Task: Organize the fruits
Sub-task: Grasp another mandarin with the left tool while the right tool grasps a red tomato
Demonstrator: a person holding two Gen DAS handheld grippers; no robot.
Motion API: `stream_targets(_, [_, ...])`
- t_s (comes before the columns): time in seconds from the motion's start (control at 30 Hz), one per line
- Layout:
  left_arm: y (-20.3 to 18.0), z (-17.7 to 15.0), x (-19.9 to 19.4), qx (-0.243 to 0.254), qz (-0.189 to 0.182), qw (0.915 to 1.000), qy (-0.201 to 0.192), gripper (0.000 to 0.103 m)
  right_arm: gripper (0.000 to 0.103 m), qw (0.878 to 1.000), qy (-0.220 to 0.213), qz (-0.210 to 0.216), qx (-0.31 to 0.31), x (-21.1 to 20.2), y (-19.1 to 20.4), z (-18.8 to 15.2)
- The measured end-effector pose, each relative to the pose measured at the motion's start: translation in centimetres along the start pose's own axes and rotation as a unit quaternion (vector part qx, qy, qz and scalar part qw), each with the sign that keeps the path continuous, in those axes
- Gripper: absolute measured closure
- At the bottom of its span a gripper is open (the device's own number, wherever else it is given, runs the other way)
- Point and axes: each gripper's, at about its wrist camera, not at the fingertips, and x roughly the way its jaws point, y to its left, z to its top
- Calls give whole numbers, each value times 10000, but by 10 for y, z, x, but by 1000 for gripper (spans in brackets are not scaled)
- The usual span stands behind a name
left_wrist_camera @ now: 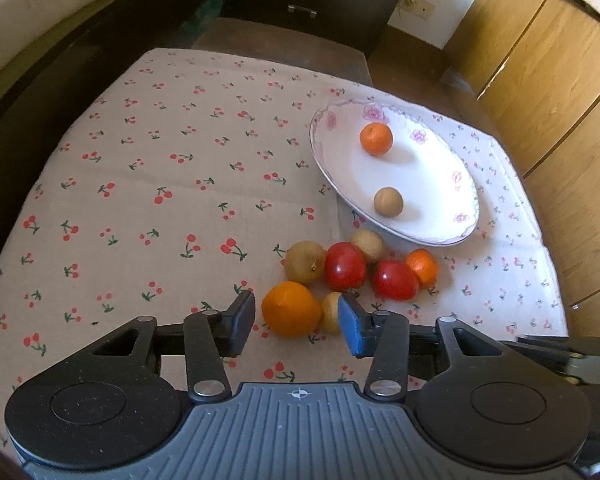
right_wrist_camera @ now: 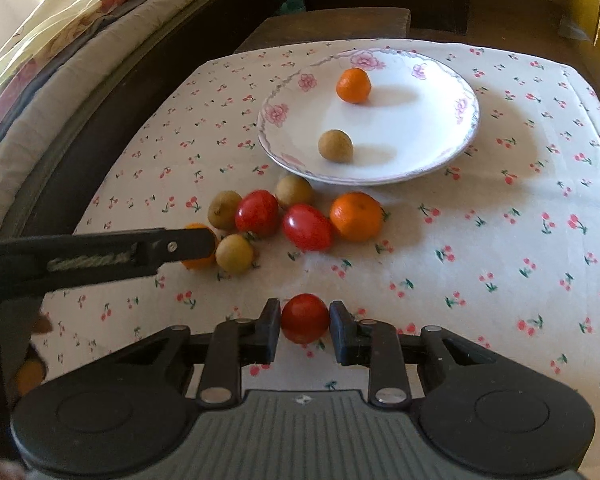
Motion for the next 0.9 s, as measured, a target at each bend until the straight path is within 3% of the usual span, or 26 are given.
stream_targets(0.23, [0, 4, 11, -55, 68, 10000, -11, 51, 74, 9999, 39, 32, 94, -3, -8, -5])
stream_targets(0.4, [-1, -2, 15, 30, 139, 9998, 125, 57, 74, 9999, 35, 17, 126, -2, -9, -4])
stream_targets(0.57, [7, 1, 14, -253, 41, 9996, 111, 58, 75, 9999, 38, 30, 92, -3, -8, -6])
stream_targets(0.9, [-4, 8, 20, -150, 131, 9998, 74, 52, 74, 9999, 94, -50, -53, 2, -6, -3])
